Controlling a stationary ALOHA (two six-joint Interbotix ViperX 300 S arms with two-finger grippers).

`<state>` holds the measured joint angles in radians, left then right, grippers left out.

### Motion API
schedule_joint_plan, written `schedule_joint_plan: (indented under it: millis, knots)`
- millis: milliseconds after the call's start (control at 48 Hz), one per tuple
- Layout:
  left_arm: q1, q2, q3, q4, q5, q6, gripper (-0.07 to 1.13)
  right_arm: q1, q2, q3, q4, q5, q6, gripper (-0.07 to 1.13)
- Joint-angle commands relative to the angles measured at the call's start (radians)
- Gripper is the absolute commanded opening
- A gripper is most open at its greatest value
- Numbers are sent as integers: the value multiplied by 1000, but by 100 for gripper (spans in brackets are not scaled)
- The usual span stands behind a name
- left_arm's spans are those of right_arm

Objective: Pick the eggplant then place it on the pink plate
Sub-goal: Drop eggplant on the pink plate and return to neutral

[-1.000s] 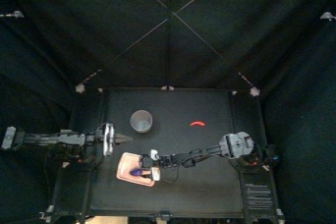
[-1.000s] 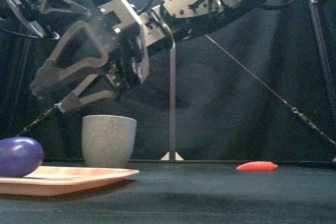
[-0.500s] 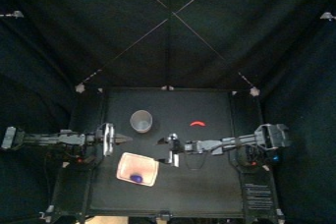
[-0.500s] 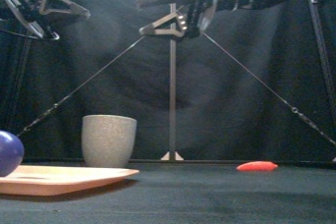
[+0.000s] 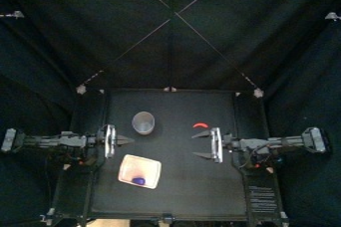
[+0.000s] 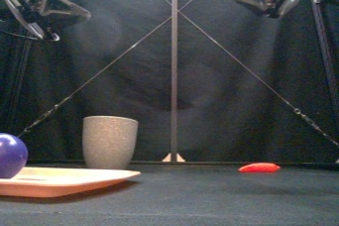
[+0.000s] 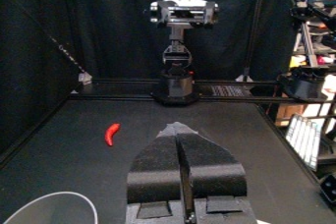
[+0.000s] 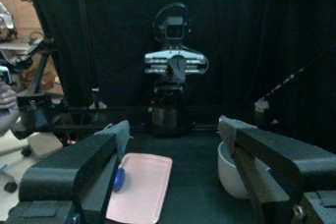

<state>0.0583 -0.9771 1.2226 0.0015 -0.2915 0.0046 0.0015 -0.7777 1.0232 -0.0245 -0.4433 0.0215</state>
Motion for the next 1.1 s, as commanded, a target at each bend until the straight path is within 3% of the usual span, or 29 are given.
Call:
schedule_joint_plan:
  millis: [21, 417, 1104]
  knots:
    - [3, 2, -12, 3, -5, 2, -2, -8, -100, 46, 3, 26, 5, 104]
    - [3, 2, -8, 6, -5, 2, -2, -28, -207, 51, 2, 245, 3, 104]
    - [5, 2, -6, 6, -5, 2, -2, -29, -207, 61, -38, 253, 3, 104]
